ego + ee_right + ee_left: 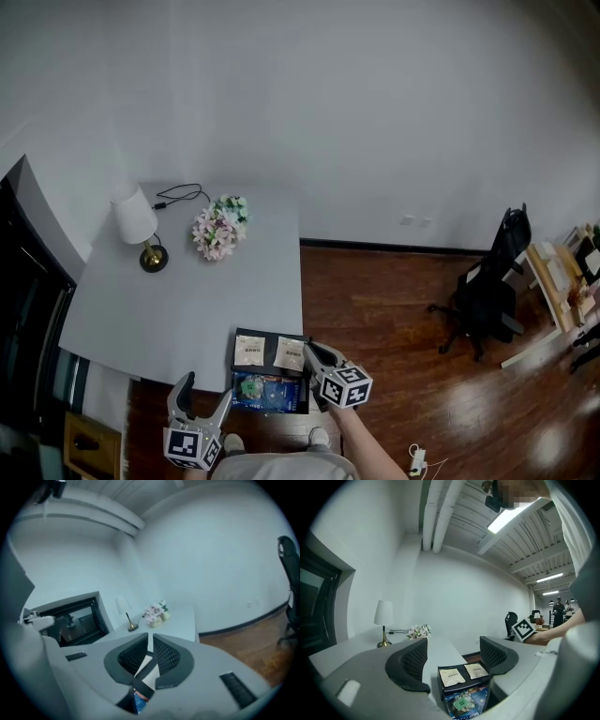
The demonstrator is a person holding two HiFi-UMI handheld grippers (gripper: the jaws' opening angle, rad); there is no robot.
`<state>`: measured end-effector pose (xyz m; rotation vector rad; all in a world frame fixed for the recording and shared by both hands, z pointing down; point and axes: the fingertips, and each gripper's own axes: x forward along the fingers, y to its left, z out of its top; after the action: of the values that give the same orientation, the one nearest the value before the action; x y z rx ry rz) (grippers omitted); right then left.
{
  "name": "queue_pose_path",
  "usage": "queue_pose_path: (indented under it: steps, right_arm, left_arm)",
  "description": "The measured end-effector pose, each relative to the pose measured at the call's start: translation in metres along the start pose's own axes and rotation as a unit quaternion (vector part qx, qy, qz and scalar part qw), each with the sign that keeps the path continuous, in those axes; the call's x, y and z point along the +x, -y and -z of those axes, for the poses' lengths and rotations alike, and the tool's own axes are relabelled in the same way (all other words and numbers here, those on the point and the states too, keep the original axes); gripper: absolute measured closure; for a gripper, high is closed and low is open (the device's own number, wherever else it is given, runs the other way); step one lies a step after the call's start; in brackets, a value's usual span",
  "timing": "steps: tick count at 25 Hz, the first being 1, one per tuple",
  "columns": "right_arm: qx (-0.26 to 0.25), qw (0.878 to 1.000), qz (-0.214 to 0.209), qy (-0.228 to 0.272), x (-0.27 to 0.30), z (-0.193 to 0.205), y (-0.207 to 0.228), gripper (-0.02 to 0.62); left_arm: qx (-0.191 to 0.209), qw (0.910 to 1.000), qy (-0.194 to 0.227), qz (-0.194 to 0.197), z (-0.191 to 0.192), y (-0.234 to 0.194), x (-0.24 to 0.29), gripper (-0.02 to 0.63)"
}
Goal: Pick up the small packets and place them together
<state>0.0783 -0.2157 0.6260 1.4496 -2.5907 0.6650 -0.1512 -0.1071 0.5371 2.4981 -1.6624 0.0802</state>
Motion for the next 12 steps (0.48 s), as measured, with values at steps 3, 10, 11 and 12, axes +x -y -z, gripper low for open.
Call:
queue_pose_path:
  steps: [3, 10, 11, 12]
  right_arm:
    - [-0.037, 0.996, -0.023, 0.083, -0.033, -0.043, -0.017, 0.549]
    - [-0.039, 0.978, -0.011, 0.203, -0.094, -0.087, -0.023, 0.161]
    - [-0.063, 0.977, -0.005, 0.204, -0.1, -0.087, -0.024, 0.165]
    - [-0.095, 0.975, 0.004, 0.199, -0.104, -0.084, -0.025, 0.204]
  left_arm:
    - [0.006, 0.9999, 0.006, 0.014, -0.007, 0.006, 0.009, 0.252]
    - [0.017, 0.9987, 0.022, 0.044, -0.017, 0.024, 0.025, 0.252]
    - [0.021, 0.9983, 0.024, 0.048, -0.018, 0.026, 0.027, 0.252]
    - [0.025, 0.998, 0.026, 0.052, -0.02, 0.029, 0.03, 0.252]
